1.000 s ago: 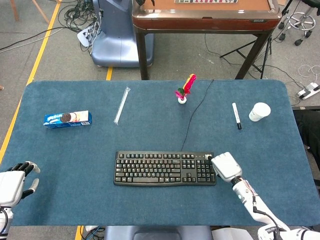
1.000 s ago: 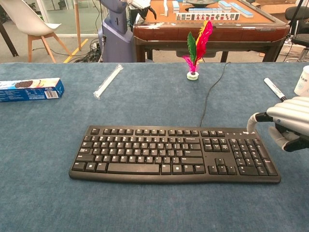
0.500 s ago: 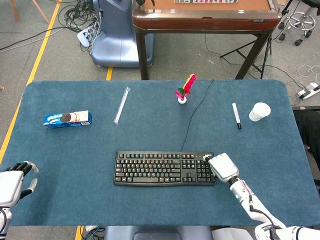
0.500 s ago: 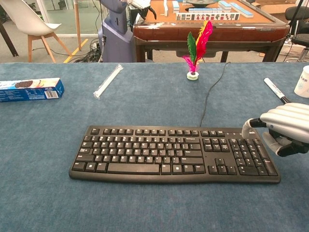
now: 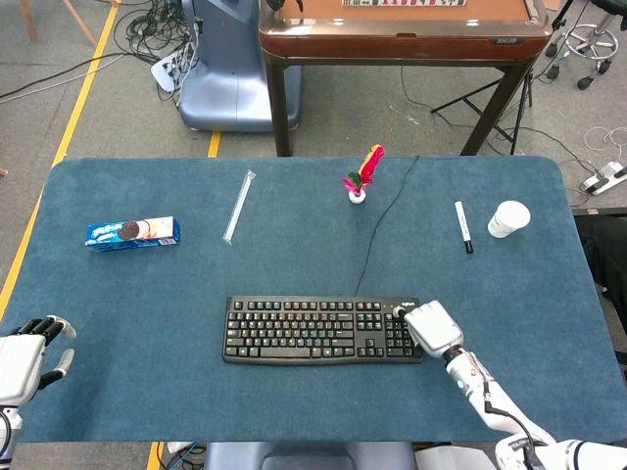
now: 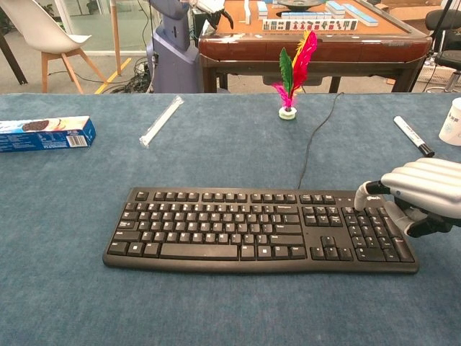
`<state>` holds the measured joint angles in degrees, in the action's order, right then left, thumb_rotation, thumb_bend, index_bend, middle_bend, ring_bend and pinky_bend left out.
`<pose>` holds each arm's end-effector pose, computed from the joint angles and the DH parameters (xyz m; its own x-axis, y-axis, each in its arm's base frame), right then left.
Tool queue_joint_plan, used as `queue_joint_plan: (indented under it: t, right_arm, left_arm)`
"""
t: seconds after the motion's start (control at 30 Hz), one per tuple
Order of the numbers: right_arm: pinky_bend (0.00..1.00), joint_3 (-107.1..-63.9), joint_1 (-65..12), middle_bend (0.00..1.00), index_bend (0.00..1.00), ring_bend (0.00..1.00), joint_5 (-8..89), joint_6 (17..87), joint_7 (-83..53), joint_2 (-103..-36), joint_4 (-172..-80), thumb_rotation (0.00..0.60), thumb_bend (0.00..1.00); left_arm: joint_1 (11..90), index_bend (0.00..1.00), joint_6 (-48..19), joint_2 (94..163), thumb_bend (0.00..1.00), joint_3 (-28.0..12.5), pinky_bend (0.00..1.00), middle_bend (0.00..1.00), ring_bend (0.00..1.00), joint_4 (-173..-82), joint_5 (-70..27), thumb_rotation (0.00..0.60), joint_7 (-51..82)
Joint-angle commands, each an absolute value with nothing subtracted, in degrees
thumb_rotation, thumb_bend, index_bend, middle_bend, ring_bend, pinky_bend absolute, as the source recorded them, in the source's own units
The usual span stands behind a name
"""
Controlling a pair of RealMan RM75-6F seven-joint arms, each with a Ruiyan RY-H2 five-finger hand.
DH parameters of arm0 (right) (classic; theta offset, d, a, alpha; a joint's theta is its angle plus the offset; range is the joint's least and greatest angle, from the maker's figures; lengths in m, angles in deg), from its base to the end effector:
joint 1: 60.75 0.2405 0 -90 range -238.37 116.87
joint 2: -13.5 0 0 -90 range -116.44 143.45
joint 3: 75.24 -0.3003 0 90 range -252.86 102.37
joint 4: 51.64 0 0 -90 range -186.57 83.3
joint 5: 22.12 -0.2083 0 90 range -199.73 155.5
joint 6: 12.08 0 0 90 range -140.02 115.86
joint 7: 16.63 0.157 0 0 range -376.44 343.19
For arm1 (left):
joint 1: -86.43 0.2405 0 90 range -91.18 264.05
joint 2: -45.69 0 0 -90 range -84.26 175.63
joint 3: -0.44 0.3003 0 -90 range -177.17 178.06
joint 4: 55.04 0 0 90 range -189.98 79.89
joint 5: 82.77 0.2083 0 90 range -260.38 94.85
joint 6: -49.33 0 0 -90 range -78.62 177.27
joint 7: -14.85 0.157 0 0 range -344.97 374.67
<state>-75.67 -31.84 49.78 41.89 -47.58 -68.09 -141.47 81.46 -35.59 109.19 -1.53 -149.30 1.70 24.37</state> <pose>-0.2739 -0.2917 -0.0061 0.6852 -0.3459 0.6410 -0.7239 -0.4203 0.5470 -0.3488 0.1942 0.1794 0.5217 0.0236 0.8528 0.8529 0.0097 -0.5220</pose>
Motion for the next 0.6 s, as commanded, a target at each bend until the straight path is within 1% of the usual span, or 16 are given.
queue_joint_plan:
  t: [0.03, 0.23, 0.33, 0.4, 0.47, 0.5, 0.6]
  right_arm:
    - [1.0, -75.5, -31.7, 1.0, 0.31, 1.0, 49.5, 41.8, -47.5, -68.1, -141.3, 0.6, 1.0]
    - [1.0, -75.2, -32.1, 1.0, 0.31, 1.0, 51.2, 43.7, -46.5, -67.1, -142.8, 0.6, 1.0]
    - [1.0, -74.4, -32.4, 0.99, 0.31, 0.99, 54.6, 45.3, -45.0, -64.0, -145.6, 0.6, 1.0]
    - [1.0, -74.1, -32.6, 0.94, 0.3, 0.93, 55.9, 46.0, -44.0, -61.7, -147.6, 0.6, 0.94]
    - [1.0, -74.1, -33.5, 0.84, 0.29, 0.83, 57.5, 48.4, -43.3, -59.8, -149.2, 0.6, 0.83]
    - [1.0, -74.0, -34.2, 0.79, 0.29, 0.79, 58.5, 50.0, -43.0, -58.9, -149.8, 0.6, 0.8]
    - [1.0, -73.8, -36.3, 0.67, 0.29, 0.68, 60.6, 54.4, -41.6, -57.2, -150.3, 0.6, 0.76]
  left_arm:
    - [81.4, 0.48, -35.4, 109.2, 0.33, -1.5, 0.49, 0.4, 0.36, -149.3, 1.6, 0.6, 24.4]
    - [81.5, 0.48, -35.5, 109.1, 0.33, -1.5, 0.49, 0.4, 0.36, -149.5, 1.8, 0.6, 24.3]
    - [81.5, 0.48, -35.5, 109.1, 0.33, -1.4, 0.49, 0.4, 0.36, -149.4, 1.9, 0.6, 24.2]
    - [81.5, 0.48, -35.4, 109.1, 0.33, -1.4, 0.49, 0.4, 0.36, -149.3, 1.8, 0.6, 24.2]
    - [81.4, 0.48, -35.3, 109.0, 0.33, -1.4, 0.49, 0.4, 0.36, -149.3, 1.7, 0.6, 24.3]
    - [81.4, 0.48, -35.2, 109.0, 0.33, -1.4, 0.49, 0.4, 0.36, -149.3, 1.7, 0.6, 24.3]
    - [81.3, 0.48, -35.2, 109.1, 0.33, -1.3, 0.49, 0.4, 0.36, -149.3, 2.0, 0.6, 24.4]
